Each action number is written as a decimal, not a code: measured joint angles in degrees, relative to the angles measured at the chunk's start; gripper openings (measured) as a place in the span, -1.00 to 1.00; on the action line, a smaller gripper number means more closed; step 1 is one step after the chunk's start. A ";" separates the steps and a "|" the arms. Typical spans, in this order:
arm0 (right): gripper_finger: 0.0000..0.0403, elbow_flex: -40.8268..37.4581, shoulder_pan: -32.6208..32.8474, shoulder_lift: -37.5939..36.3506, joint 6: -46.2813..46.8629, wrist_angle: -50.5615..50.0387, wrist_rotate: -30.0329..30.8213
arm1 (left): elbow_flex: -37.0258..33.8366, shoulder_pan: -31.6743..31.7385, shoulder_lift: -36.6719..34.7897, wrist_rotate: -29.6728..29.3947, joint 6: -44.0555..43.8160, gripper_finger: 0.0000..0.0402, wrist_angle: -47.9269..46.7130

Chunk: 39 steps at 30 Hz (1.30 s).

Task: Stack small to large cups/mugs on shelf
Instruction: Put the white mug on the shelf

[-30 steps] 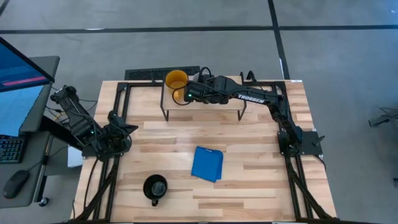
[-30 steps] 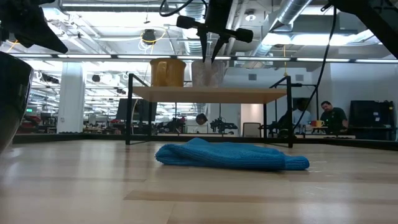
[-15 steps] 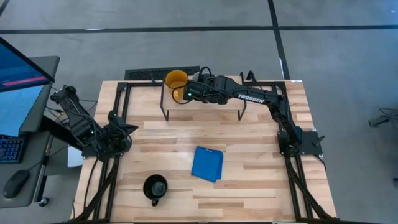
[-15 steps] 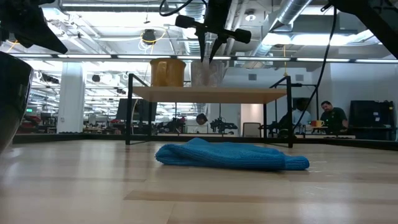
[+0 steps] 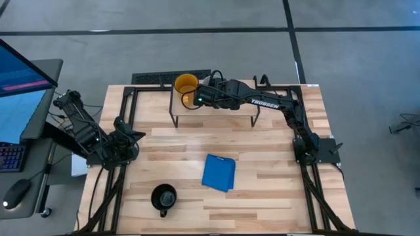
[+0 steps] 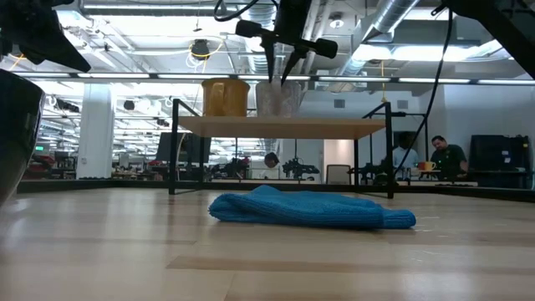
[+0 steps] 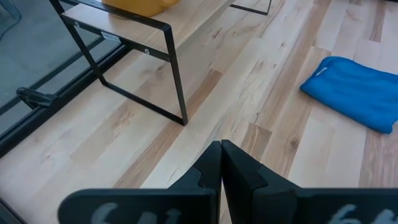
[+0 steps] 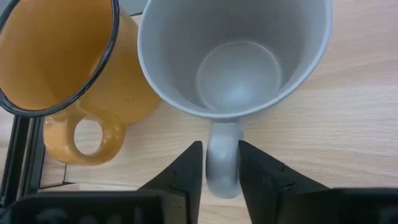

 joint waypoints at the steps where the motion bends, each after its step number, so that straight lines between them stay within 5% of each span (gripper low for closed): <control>1: -0.35 0.00 0.00 0.00 0.00 -0.02 0.00 | 0.00 0.00 -0.02 0.00 0.00 -1.00 0.00; 14: -0.10 0.00 0.07 0.00 -0.10 -0.03 0.00 | 0.00 0.00 -0.02 0.00 0.00 -1.00 0.00; 39: -0.09 0.00 1.24 0.00 -1.32 -3.53 -0.46 | 0.00 0.00 -0.01 0.00 0.03 -1.00 -0.02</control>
